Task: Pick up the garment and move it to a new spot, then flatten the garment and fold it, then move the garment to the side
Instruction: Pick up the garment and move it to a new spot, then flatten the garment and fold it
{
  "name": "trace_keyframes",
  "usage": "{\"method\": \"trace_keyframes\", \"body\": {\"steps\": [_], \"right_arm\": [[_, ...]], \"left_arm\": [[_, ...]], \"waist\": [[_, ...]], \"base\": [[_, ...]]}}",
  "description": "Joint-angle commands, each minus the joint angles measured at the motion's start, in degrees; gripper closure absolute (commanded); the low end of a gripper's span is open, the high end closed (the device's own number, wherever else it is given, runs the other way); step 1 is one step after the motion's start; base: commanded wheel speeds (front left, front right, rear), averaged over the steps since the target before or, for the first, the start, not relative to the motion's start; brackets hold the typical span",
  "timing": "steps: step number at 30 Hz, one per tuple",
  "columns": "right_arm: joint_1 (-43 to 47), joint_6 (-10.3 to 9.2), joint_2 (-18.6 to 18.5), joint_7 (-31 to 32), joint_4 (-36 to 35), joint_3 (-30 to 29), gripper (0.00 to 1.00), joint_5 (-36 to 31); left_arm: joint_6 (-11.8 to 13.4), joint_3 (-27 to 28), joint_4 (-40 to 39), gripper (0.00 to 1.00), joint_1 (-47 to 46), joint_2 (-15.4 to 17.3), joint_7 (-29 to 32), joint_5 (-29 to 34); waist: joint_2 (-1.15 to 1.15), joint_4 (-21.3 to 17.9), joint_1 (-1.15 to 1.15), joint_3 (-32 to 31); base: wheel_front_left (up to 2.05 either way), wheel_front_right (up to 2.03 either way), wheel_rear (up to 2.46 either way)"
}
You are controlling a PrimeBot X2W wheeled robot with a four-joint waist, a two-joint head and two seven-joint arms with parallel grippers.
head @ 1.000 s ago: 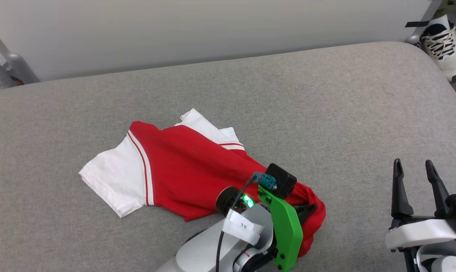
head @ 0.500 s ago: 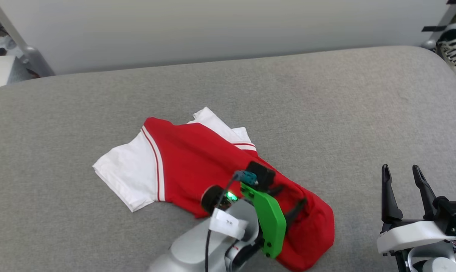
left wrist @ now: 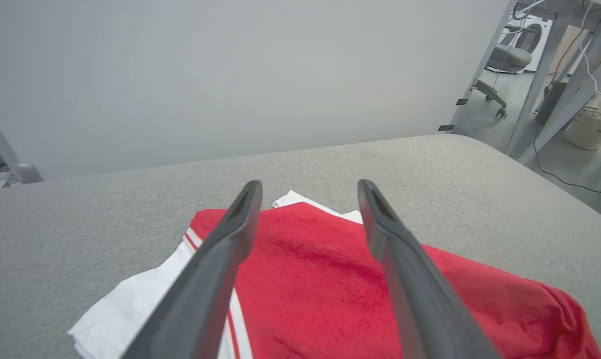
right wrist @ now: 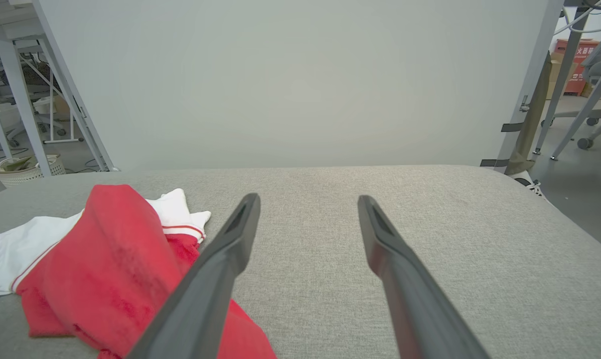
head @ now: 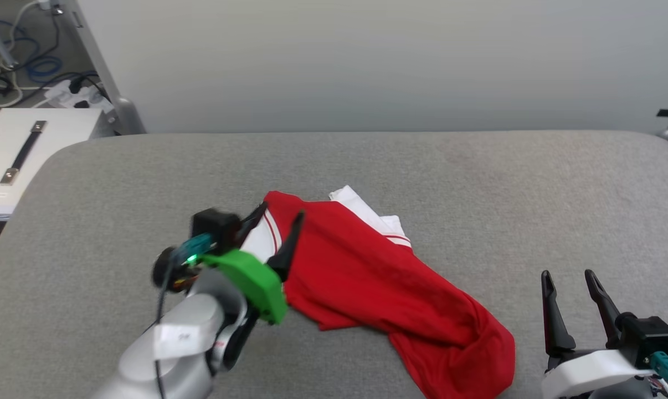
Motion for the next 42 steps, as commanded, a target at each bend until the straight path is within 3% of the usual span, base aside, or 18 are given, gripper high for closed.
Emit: {"method": "trace_keyframes", "body": {"steps": [1, 6, 9, 16, 29, 42], "right_arm": [[1.05, -0.05, -0.14, 0.21, -0.28, 0.24, 0.00, 0.17], [2.46, -0.05, -0.09, 0.16, -0.71, 0.25, 0.00, 0.58], [2.83, -0.05, -0.05, 0.28, -0.63, 0.73, 0.00, 0.71], [3.30, -0.05, 0.00, 0.58, -0.24, 1.42, 0.00, 1.01], [2.57, -0.05, -1.14, 3.37, -1.54, 2.62, 0.00, 1.69], [-13.64, -0.05, -16.56, 42.53, -0.94, 14.26, 0.00, 15.83]], "left_arm": [[1.07, 1.58, -2.27, 0.00, 3.18, 1.55, -0.83, 0.98], [3.69, 12.11, -13.76, 0.00, 12.87, 3.74, -1.18, 6.45], [3.82, 18.09, -18.77, 0.00, 19.99, 2.02, -1.20, 9.96], [1.07, 26.53, -21.72, 0.00, 29.15, -2.64, -1.21, 17.10], [-4.67, 31.53, -19.64, 0.00, 31.38, -8.71, -1.21, 24.97], [-8.36, 32.57, -17.59, 0.00, 26.40, -12.79, -1.21, 26.16]], "waist": [[0.00, 2.11, 0.00, -1.92], [0.00, 3.60, 0.00, -2.36], [0.00, 4.11, 0.00, -2.65], [0.00, 4.91, 0.00, -3.31], [0.00, 5.91, 0.00, -1.88], [0.00, 12.42, 0.00, 6.81]], "base": [[0.00, 0.00, 0.00], [0.00, 0.00, 0.00], [0.00, 0.00, 0.00], [0.00, 0.00, 0.00], [0.00, 0.00, 0.00], [0.00, 0.00, 0.00]]}}
